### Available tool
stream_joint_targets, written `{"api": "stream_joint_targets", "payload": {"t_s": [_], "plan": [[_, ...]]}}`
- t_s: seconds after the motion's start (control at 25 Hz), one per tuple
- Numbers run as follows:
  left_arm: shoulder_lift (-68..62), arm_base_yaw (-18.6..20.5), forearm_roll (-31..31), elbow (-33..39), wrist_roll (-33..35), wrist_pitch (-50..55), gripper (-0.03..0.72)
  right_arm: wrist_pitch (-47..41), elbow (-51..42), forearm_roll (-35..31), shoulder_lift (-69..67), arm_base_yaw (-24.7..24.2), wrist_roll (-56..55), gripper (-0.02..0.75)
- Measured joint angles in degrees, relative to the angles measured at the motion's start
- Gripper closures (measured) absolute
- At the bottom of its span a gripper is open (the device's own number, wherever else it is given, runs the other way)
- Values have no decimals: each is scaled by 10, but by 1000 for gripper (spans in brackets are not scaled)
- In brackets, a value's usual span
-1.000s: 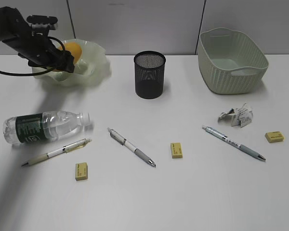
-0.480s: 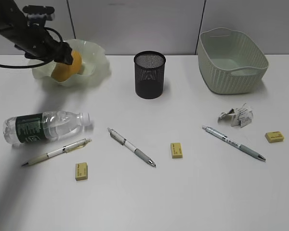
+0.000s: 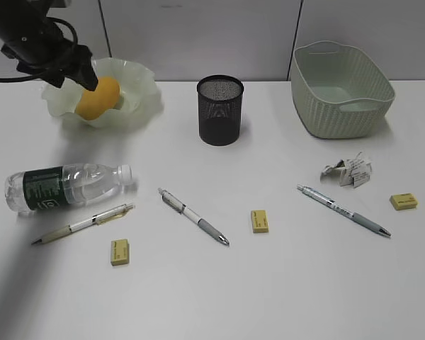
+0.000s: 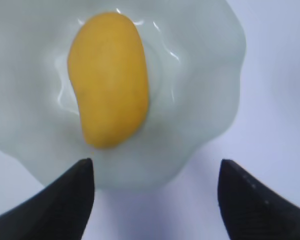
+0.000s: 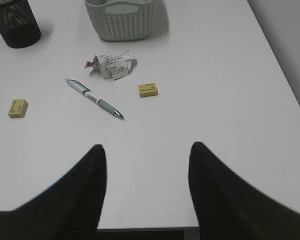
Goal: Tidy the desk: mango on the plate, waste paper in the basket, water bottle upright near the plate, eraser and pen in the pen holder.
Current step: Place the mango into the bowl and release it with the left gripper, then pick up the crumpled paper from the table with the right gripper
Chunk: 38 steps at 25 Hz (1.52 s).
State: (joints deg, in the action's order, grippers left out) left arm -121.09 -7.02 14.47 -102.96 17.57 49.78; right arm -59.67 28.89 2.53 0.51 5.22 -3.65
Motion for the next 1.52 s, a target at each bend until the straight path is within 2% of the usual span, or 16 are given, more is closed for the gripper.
{"api": "stream_joint_targets", "payload": {"t_s": [0.4,0.64,0.84,1.0,1.24,1.52], "plan": [[45,0,-1,0,-11,187,134,0,0,0,0,0,0,312],[75,0,-2,5,-52,197,154,0,0,0,0,0,0,312],[127,0,-2,47,-58,197,157,0,0,-1,0,0,0,312],[179,0,-1,113,-64,198,177,0,0,-2,0,0,0,312],[273,0,19,260,-66,194,190,0,0,-7,0,0,0,312],[411,0,23,436,-66,105,190,24,12,-9,-47,0,-1,312]]}}
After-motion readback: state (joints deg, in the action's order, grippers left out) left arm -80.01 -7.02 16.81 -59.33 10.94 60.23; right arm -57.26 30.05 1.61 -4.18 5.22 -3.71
